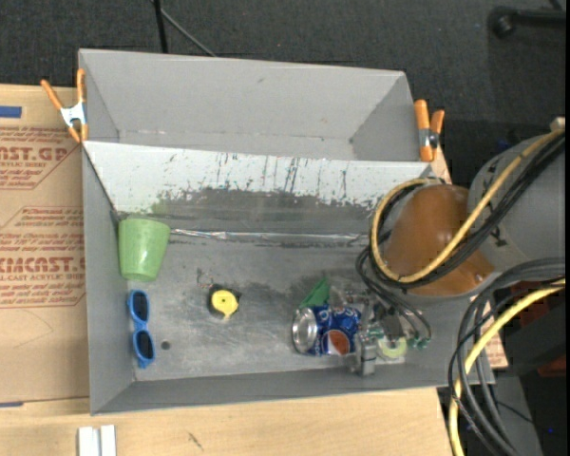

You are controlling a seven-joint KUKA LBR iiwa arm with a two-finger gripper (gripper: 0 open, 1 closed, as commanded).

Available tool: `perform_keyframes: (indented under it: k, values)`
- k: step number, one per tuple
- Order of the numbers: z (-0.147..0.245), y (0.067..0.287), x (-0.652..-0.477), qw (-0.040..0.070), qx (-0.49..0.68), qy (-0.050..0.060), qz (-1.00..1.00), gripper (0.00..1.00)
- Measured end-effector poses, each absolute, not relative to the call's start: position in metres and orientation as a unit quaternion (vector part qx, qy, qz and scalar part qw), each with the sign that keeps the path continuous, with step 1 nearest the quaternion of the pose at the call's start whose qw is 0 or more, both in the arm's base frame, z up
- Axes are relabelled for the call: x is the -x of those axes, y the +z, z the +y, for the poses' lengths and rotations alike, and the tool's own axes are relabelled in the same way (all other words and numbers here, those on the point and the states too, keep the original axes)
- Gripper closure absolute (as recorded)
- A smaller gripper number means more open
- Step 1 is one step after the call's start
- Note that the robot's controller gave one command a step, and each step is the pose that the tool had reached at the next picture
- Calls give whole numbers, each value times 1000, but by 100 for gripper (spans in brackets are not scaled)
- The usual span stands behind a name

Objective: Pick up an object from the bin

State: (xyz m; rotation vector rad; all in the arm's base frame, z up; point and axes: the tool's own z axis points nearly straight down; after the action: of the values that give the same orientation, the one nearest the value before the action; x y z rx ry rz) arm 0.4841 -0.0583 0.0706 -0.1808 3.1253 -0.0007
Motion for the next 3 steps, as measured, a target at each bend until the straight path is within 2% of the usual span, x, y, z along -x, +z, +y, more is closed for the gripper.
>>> perform_keyframes:
  k: [1,2,3]
  values:
    - [-58,71,-485,7,58,0,998,0]
    - [-58,72,-485,6,58,0,998,100]
    - [-57,104,-486,1,58,0,998,100]
